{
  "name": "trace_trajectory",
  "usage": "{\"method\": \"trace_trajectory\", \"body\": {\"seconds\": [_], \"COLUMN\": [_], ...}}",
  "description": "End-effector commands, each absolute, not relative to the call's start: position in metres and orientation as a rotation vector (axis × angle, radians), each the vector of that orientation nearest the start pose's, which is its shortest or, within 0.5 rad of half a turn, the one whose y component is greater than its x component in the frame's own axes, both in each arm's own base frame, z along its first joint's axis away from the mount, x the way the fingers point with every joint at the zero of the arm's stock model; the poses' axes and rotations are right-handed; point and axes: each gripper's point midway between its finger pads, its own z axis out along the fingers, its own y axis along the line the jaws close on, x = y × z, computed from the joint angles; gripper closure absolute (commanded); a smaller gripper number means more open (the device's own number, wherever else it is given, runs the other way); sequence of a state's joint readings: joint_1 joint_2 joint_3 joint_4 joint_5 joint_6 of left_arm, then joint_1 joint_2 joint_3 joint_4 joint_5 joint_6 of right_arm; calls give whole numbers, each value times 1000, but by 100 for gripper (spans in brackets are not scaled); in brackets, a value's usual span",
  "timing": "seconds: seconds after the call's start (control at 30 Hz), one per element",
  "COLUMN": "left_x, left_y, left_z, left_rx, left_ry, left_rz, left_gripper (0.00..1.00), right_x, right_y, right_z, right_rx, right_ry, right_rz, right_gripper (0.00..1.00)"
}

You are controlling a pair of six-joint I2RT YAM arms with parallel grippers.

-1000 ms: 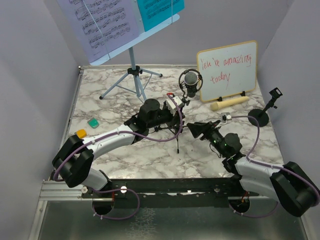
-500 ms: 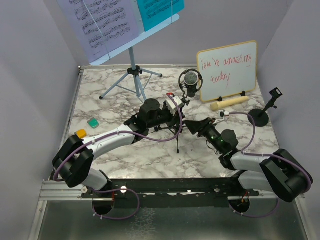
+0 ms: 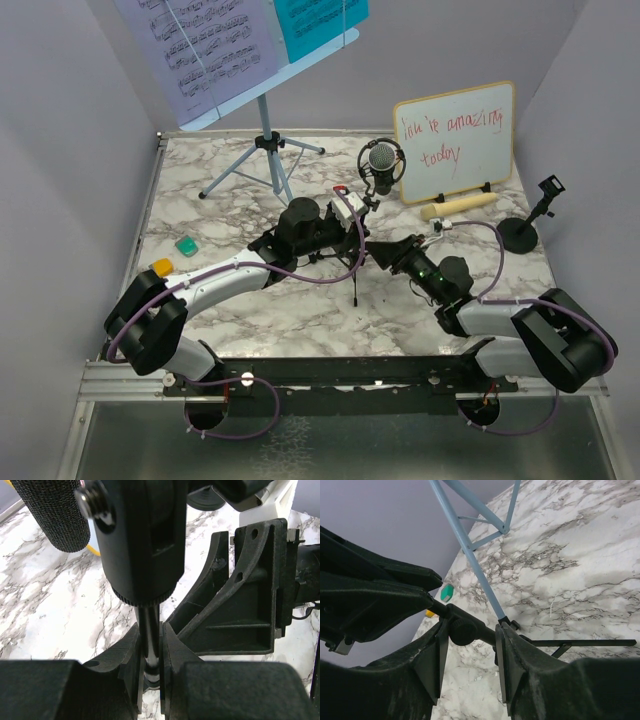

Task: Pack up the instrument practice props
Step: Unscrew the knob on the microphone stand.

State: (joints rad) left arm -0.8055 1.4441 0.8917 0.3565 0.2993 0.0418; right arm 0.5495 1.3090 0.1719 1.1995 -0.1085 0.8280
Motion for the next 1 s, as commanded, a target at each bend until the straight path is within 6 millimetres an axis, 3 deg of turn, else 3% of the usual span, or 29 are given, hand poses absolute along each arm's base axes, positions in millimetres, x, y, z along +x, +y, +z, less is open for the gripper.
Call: {"method": "trace_trajectory", "body": {"seconds": [0.0,0.13,0.5,0.73,0.97], "left_x": [274,275,274,274,274], "left_y": [-365,-365,-365,-365,-365], "left_z": [231,230,231,230,231], "left_rx": [952,953,955,958,956], "left_ry": [1490,1493,1490,1489,1487], "left_rz": [-835,-835,-834,-833,-833], "left_gripper": [100,100,100,100,100], "right_x": [273,272,267,266,279], "right_y": [227,226,235,237,225], "right_z": [141,136,121,107,100], "right_rx": [64,14,-175,-431,-581], "right_ry": [1680,1688,1713,1693,1654], "right_rz": [1116,1082,1026,892,684], "right_gripper": [56,65,71,66,60]}}
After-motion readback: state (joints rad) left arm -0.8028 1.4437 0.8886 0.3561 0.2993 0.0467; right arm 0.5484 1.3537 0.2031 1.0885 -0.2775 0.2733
